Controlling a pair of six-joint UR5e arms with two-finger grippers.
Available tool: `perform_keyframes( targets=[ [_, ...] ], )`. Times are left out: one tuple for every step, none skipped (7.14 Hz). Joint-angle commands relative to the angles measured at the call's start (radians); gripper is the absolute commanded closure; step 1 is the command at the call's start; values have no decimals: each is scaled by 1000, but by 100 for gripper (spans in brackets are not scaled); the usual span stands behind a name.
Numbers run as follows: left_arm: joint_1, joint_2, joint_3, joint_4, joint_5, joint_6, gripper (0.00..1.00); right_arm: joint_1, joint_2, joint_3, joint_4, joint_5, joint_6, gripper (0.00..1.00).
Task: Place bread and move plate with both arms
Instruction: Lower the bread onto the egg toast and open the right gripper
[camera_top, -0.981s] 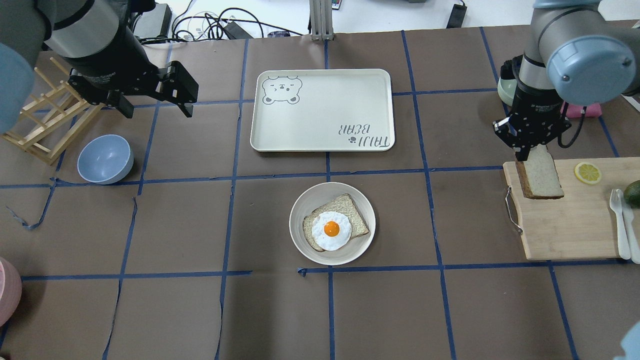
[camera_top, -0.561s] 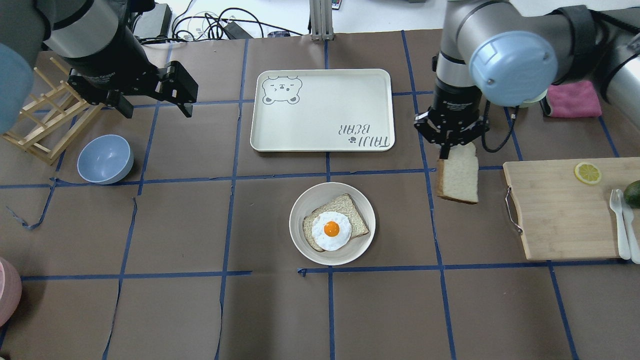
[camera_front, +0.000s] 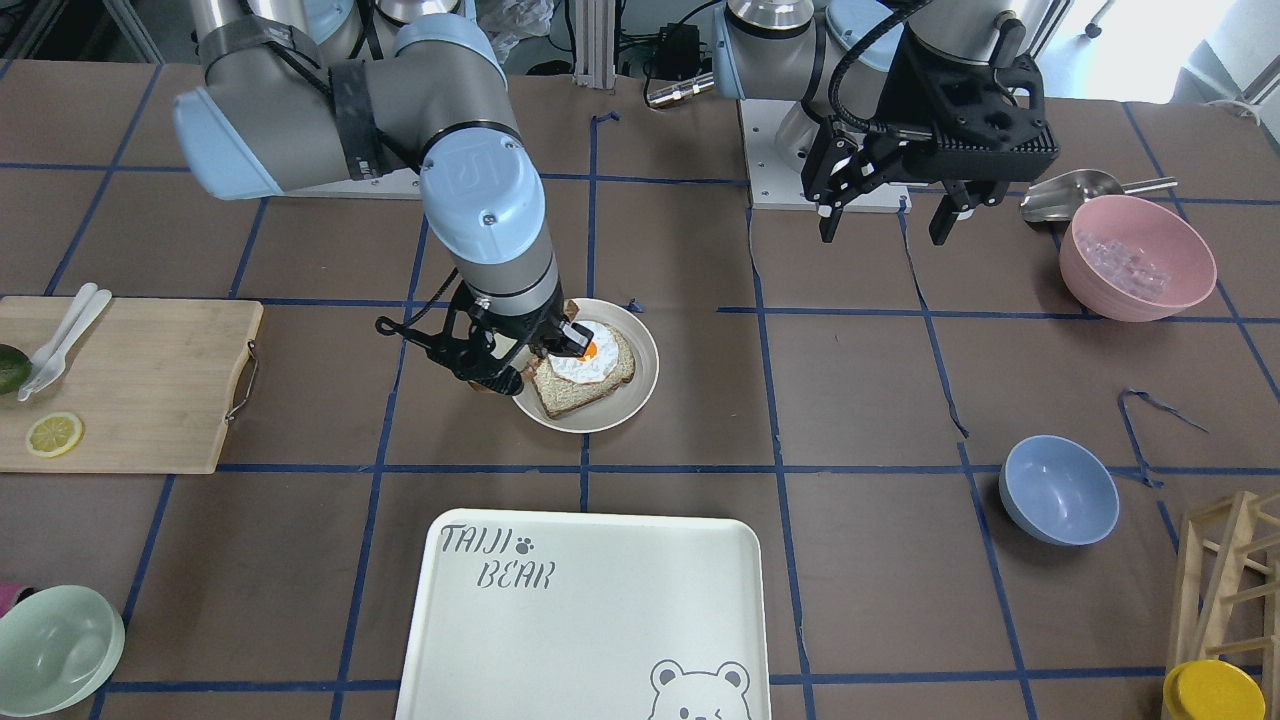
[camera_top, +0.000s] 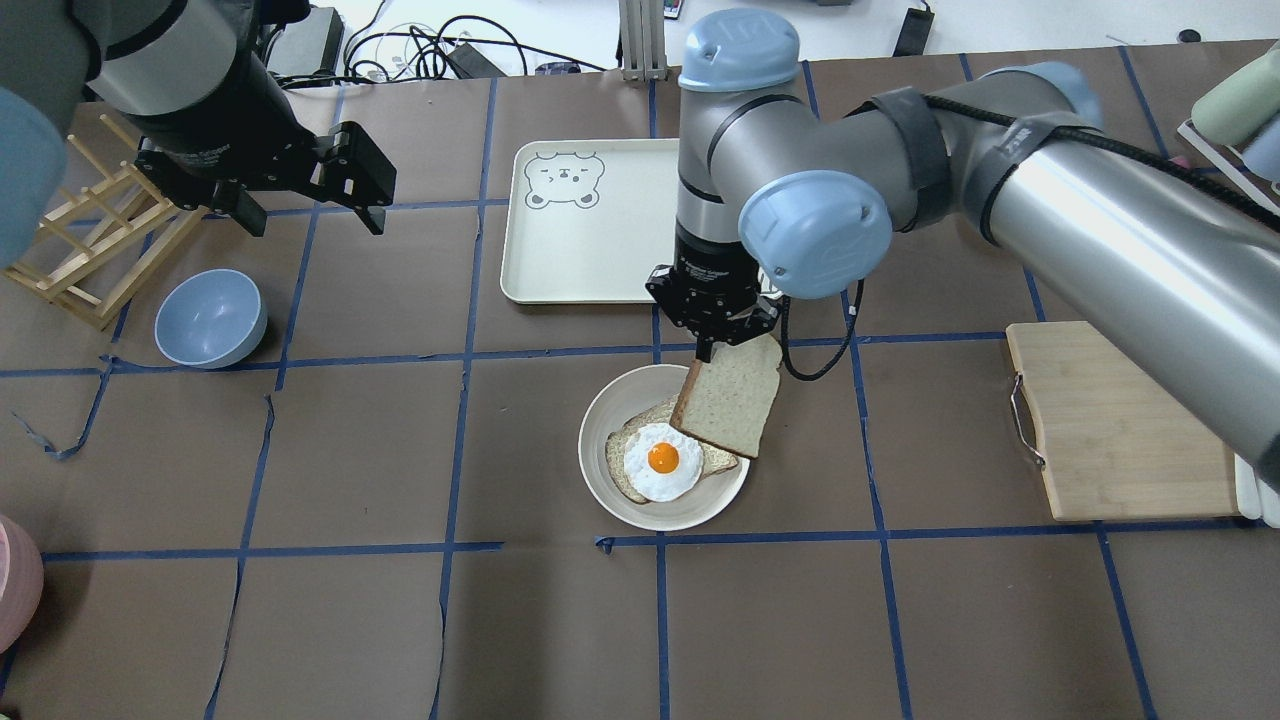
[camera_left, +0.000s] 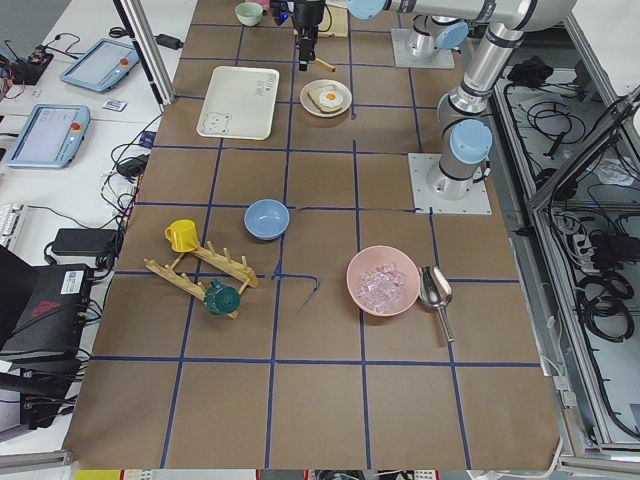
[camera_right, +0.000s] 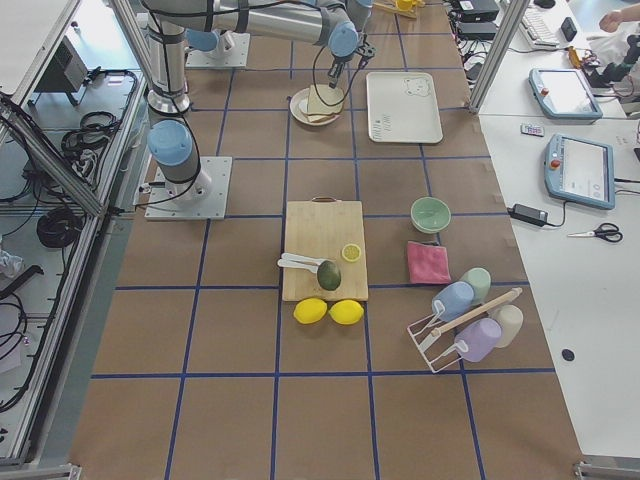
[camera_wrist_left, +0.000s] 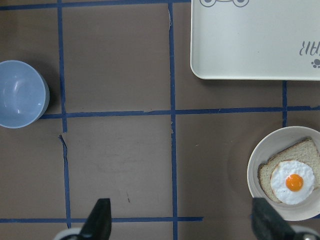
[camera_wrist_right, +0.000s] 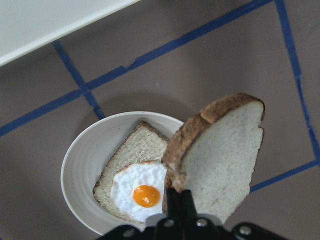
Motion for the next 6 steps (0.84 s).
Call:
perform_keyframes(
  targets=[
    [2, 0, 0, 0, 0, 0, 0, 41, 50, 4, -54, 17, 72, 100],
    [0, -1, 0, 0, 0, 0, 0, 47, 60, 6, -54, 19, 83, 100],
    [2, -1, 0, 0, 0, 0, 0, 61, 72, 7, -51, 22, 86, 100],
    [3, 0, 0, 0, 0, 0, 0, 78, 78, 7, -52, 25, 89, 100],
    [2, 0, 0, 0, 0, 0, 0, 84, 81, 9, -43, 25, 89, 100],
    [2, 0, 0, 0, 0, 0, 0, 84, 83, 10, -40, 23, 89, 100]
  ],
)
